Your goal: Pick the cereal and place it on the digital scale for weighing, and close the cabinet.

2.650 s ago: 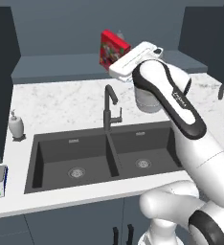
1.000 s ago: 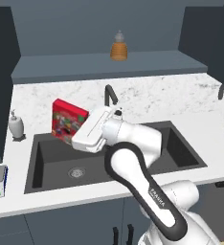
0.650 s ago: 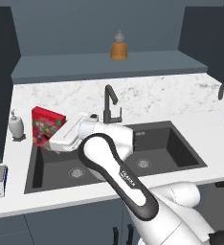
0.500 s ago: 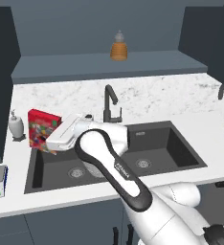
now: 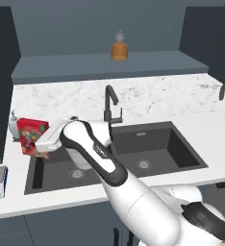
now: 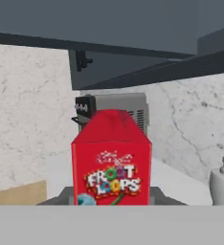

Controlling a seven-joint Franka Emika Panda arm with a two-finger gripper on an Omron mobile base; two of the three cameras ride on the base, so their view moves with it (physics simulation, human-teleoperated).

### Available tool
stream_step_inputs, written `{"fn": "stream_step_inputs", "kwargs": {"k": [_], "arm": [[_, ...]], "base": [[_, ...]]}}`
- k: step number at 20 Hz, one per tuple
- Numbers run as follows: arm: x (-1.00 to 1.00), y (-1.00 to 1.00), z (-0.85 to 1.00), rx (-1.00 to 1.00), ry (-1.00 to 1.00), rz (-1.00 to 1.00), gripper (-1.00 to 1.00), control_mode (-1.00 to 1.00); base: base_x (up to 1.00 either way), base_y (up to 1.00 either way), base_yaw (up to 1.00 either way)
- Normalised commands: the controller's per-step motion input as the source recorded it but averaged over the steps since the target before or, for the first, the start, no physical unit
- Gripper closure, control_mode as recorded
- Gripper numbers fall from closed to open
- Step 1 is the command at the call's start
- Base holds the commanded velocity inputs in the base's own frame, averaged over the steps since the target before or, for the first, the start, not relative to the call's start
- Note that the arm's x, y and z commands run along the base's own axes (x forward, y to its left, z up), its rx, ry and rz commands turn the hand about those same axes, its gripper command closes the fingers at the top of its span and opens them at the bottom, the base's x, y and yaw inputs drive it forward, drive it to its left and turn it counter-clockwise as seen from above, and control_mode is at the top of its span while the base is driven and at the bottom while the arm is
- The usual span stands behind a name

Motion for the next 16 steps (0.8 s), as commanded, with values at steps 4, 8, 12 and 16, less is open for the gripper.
{"fn": "stream_step_inputs", "kwargs": {"k": [4, 8, 12, 16], "arm": [[0.25, 0.49, -0.3, -0.07, 0.0, 0.03, 1.0, -1.0], [0.18, 0.58, -0.24, -0.07, 0.0, 0.03, 1.0, -1.0], [0.01, 0.57, -0.18, -0.01, 0.0, 0.03, 1.0, -1.0], [0.01, 0.45, -0.26, 0.01, -0.01, 0.09, 1.0, -1.0]], "base": [[0.0, 0.0, 0.0], [0.0, 0.0, 0.0], [0.0, 0.0, 0.0], [0.0, 0.0, 0.0]]}}
